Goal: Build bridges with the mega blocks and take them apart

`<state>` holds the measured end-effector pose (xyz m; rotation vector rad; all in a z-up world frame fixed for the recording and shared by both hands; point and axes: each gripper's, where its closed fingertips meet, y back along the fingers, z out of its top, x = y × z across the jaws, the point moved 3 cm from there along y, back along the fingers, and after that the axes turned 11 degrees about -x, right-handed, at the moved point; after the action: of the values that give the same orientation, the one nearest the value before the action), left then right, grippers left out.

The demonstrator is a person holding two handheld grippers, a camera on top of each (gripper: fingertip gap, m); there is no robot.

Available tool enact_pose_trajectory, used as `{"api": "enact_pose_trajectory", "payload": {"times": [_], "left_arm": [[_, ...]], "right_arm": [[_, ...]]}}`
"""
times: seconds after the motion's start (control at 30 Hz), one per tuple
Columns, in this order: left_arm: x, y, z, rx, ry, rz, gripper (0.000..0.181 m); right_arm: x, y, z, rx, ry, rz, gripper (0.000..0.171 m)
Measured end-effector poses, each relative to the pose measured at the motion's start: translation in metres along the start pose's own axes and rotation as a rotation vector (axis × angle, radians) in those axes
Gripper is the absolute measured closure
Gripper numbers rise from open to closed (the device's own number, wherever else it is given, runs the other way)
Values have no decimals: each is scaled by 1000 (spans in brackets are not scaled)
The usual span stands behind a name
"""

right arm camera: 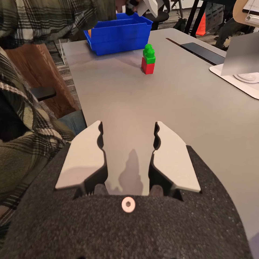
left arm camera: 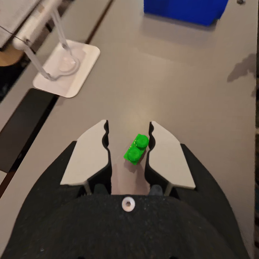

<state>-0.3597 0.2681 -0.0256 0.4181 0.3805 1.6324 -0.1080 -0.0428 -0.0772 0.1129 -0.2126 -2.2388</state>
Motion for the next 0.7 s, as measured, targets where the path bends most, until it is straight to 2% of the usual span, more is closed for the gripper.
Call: {"api": "enact_pose_trajectory", "payload": {"times": [0.13,0.27,0.5,0.7], "left_arm": [[-8,6,-11,-121,-1,83,127],[-15,3,-28,-179,22,45,130],[-17,-13,-69,-44,-6,-48,127],[-11,-22,-96,25,47,-111,135]], "right_arm": [[2,-6,5,8,13,24,102],[3,-10,8,23,23,36,102],[4,-10,12,31,29,26,101],[5,-12,12,42,31,22,101]]}}
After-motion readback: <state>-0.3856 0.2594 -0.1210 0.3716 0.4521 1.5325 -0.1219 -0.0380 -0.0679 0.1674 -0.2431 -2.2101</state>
